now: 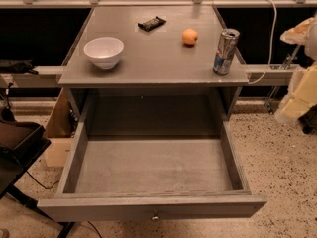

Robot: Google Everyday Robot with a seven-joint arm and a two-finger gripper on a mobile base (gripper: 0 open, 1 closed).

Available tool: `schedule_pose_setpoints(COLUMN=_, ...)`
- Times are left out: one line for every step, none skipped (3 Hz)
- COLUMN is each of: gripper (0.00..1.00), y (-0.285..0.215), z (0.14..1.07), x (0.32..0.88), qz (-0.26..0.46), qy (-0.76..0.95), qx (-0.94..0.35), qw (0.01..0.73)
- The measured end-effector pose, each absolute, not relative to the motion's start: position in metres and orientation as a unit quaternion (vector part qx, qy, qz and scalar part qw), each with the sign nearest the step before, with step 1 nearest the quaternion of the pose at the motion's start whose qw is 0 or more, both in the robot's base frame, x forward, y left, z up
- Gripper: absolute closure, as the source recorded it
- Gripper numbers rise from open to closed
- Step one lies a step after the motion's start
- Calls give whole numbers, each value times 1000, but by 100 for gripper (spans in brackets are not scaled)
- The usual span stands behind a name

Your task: Place redbull can into top drawer

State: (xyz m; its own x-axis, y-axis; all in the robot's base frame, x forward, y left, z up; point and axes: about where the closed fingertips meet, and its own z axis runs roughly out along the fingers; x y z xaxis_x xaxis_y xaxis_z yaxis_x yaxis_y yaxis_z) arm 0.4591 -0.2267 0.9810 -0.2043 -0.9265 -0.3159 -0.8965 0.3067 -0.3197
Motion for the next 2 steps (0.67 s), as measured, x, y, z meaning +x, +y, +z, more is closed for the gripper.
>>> schedule_pose_setpoints(gripper=0, y=-266, z=987, x=519, qz=-8, qy=755, qx=-540, qw=371)
schedule_pose_setpoints(gripper=0, y=-274, z=998, x=578, qz=48, qy=718, qx=-490, qw=492)
